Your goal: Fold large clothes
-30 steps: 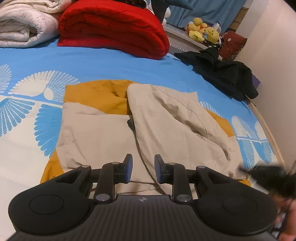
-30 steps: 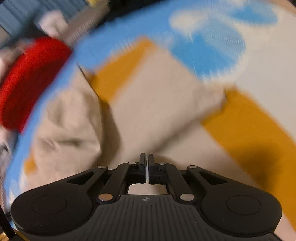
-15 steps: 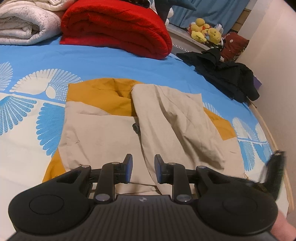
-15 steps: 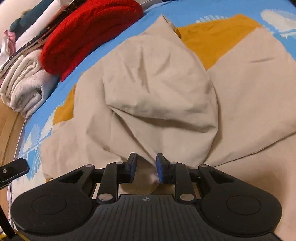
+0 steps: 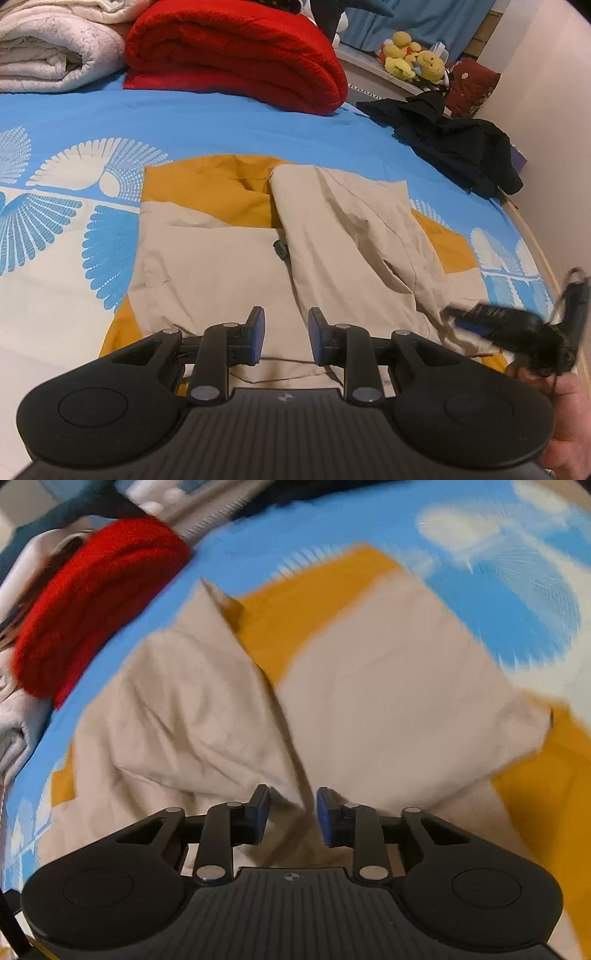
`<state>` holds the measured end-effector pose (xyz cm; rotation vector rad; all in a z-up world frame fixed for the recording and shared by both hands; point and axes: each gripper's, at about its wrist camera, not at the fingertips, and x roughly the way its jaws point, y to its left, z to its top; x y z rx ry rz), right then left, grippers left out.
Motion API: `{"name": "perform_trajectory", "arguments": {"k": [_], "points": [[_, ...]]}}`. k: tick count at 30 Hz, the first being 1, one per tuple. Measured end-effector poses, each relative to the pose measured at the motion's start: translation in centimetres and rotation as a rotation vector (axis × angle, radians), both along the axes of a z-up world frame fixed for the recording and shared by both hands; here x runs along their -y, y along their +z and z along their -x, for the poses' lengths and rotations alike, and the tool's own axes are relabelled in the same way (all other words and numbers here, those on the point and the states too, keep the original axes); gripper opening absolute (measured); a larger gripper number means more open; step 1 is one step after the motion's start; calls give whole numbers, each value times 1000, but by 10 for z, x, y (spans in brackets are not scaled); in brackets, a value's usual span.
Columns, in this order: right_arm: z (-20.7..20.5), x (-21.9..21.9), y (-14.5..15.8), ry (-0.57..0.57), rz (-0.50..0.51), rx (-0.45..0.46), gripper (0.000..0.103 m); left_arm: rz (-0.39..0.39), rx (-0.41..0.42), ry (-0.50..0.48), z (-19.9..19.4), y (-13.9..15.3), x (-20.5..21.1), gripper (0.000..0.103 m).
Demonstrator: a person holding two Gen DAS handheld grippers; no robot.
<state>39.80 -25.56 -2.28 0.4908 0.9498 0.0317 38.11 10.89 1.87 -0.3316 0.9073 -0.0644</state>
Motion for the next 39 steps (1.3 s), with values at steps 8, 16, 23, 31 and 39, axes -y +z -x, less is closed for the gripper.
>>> {"name": "perform_trajectory", "arguments": {"k": [8, 16, 23, 31, 39], "points": [[15, -56, 3, 268, -99, 108, 42, -17, -5, -7, 2, 0, 2, 28], [29, -77, 1, 301, 15, 101, 41, -35, 28, -35, 8, 21, 4, 28], [56, -50, -5, 221, 69, -11, 39, -106, 71, -61, 35, 40, -10, 28], [145, -25, 124, 152, 232, 157, 40, -161, 130, -47, 124, 60, -16, 28], [252, 39, 187, 82, 296, 242, 41, -153, 207, -48, 251, 64, -15, 28]]}}
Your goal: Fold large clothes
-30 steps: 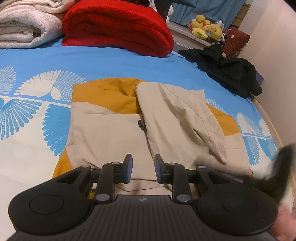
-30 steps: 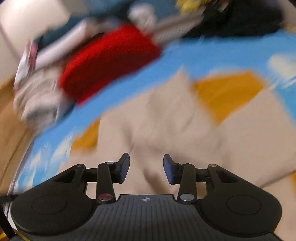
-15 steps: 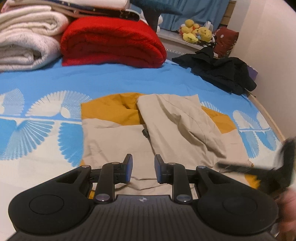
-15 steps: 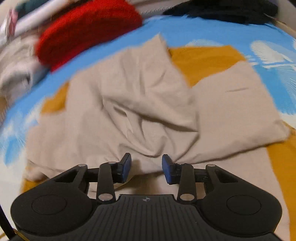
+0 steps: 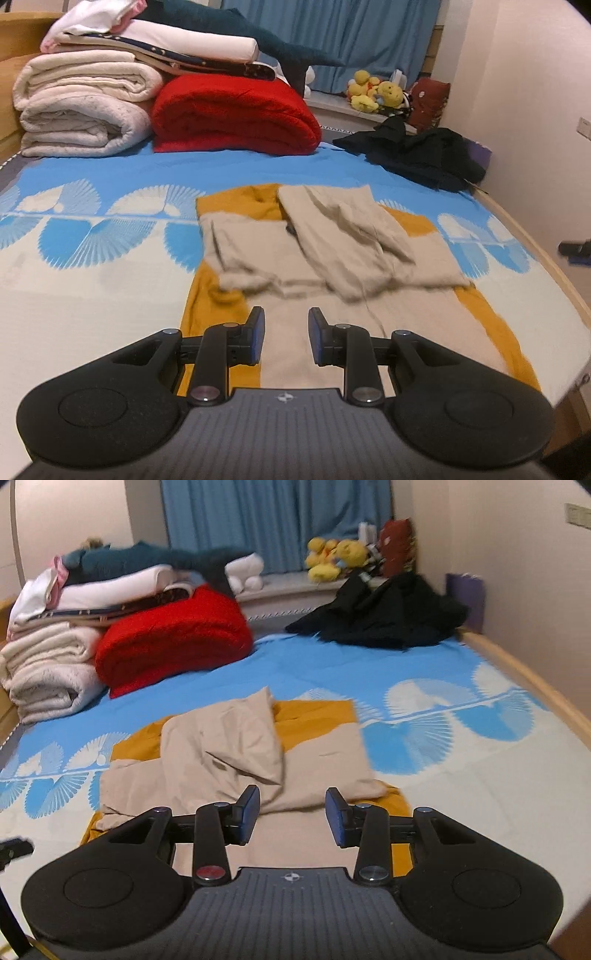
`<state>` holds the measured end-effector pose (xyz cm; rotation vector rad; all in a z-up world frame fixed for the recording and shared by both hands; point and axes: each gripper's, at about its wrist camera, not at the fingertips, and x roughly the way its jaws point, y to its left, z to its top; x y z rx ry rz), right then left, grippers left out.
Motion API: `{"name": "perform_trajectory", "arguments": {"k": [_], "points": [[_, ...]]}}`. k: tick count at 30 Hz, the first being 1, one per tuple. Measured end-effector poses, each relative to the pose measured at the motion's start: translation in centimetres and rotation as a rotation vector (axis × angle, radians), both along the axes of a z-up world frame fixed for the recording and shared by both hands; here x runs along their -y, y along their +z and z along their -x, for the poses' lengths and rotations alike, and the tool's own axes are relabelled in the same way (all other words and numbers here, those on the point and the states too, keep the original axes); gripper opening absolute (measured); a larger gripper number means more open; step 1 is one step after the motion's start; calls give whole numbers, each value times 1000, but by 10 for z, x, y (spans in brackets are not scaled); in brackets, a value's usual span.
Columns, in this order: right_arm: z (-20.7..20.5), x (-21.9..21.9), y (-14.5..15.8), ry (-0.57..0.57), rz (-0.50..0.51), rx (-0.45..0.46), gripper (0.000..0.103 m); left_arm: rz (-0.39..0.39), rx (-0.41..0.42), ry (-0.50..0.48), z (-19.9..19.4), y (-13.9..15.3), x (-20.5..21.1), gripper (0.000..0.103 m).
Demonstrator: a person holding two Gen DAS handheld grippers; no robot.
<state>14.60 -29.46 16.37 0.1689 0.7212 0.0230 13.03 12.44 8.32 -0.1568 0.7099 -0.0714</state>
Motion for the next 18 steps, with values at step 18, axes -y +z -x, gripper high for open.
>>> {"name": "perform_trajectory", "arguments": {"k": [18], "points": [[83, 116, -156, -225, 22, -343, 41, 12, -374, 156, 64, -101, -48, 39]]}}
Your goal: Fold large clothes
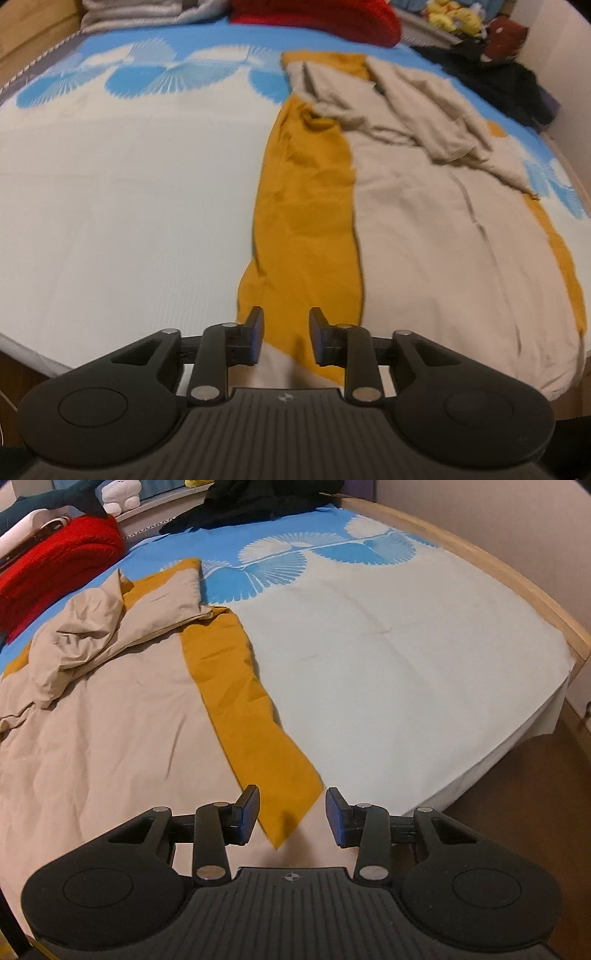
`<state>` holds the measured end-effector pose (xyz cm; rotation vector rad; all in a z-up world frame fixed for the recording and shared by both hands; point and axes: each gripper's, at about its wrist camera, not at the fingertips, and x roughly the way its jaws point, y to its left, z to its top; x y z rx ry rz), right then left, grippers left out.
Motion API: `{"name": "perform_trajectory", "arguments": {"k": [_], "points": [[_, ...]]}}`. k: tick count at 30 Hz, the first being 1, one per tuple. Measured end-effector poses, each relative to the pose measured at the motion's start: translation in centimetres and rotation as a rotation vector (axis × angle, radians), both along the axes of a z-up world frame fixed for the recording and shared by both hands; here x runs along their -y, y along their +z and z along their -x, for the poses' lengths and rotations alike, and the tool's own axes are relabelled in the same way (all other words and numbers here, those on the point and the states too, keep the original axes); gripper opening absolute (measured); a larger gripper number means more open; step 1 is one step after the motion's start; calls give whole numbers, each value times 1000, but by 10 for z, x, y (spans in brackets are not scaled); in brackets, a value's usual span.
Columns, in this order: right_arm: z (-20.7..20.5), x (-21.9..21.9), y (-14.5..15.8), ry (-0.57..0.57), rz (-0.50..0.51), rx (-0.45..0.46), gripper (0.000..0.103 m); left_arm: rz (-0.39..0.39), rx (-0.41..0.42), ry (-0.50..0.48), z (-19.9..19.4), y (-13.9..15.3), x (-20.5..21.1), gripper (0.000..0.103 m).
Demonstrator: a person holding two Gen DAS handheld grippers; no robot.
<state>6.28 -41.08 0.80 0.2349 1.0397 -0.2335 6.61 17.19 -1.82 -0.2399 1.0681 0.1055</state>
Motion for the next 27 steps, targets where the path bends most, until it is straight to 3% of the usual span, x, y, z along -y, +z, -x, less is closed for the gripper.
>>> {"name": "perform_trajectory", "arguments": {"k": [3, 6, 10, 17, 20, 22, 27], "points": [[-3, 1, -11, -5, -18, -25, 41, -26, -30, 18, -1, -7, -2, 56], [-7, 7, -20, -20, -30, -66, 41, -34, -77, 46, -3, -15, -5, 56], [-11, 18, -34, -69, -60, -107, 42, 30, -122, 104, -6, -26, -18, 55], [-10, 25, -50, -101, -129, -150, 42, 23, -142, 60, -4, -31, -13, 36], [-7, 24, -51, -98, -142, -143, 41, 63, -130, 85, -3, -29, -17, 36], [-6, 22, -51, -82, -141, -140, 34, 83, -134, 108, -2, -30, -22, 37], [-3, 20, -49, -59, -150, -135, 29, 53, -141, 93, -8, -36, -17, 41]]}}
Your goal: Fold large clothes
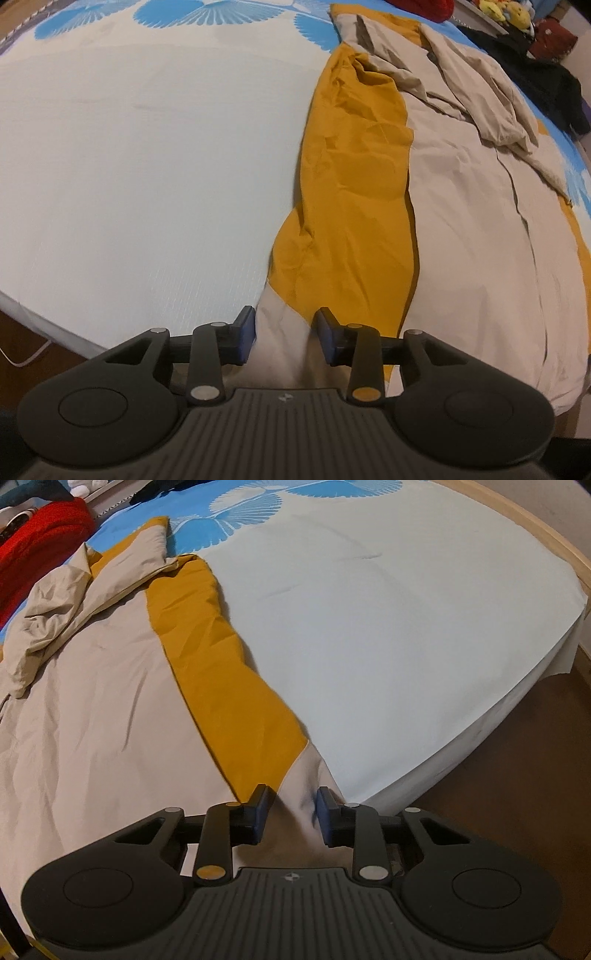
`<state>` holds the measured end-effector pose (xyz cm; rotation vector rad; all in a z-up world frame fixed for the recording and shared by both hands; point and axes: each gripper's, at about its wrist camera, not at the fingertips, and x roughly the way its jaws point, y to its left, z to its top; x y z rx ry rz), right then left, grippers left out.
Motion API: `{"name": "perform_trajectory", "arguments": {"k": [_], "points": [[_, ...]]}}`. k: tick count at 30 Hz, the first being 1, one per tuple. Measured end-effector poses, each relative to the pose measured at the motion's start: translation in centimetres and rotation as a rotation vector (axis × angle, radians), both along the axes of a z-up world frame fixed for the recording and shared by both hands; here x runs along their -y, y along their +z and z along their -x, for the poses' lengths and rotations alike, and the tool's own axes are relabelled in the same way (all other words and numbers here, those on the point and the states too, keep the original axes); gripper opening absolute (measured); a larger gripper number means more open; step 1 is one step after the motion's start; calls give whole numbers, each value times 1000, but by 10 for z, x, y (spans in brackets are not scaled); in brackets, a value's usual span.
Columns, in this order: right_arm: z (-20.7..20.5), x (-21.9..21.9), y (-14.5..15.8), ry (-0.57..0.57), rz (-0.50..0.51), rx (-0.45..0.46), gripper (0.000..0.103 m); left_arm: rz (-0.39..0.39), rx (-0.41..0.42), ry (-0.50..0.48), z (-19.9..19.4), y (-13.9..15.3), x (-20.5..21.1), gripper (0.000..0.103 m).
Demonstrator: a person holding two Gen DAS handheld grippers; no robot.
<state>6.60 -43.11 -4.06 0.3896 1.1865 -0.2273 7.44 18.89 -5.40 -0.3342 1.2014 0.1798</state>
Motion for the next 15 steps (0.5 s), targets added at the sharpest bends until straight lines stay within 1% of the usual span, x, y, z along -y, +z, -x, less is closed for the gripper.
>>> {"name": "perform_trajectory", "arguments": {"k": [2, 3, 4, 5, 6, 7, 8, 10, 12, 14, 15], "points": [[1, -2, 0, 10, 7, 5, 29, -24, 3, -21, -1, 0, 6, 40], [1, -3, 0, 19, 13, 8, 29, -41, 6, -37, -1, 0, 8, 33], [2, -4, 1, 29, 18, 11, 25, -56, 14, -61, -1, 0, 12, 25], [2, -5, 2, 34, 25, 20, 21, -52, 27, -78, -1, 2, 15, 6], [3, -5, 5, 31, 28, 36, 12, -52, 50, -90, 0, 6, 17, 6], [5, -4, 8, 26, 20, 55, 7, -73, 80, -105, 2, 11, 21, 5], [7, -5, 12, 23, 3, 79, 5, -85, 106, -117, 4, 16, 23, 5], [8, -8, 19, 39, -32, 136, 5, -77, 143, -128, 6, 22, 24, 6], [6, -16, 20, 72, -23, 158, 5, -51, 123, -118, 5, 17, 21, 7], [5, -20, 15, 77, -10, 133, 5, -15, 74, -99, 3, 8, 17, 11], [4, -20, 12, 72, -11, 118, 6, -16, 52, -99, 3, 3, 16, 15]]}}
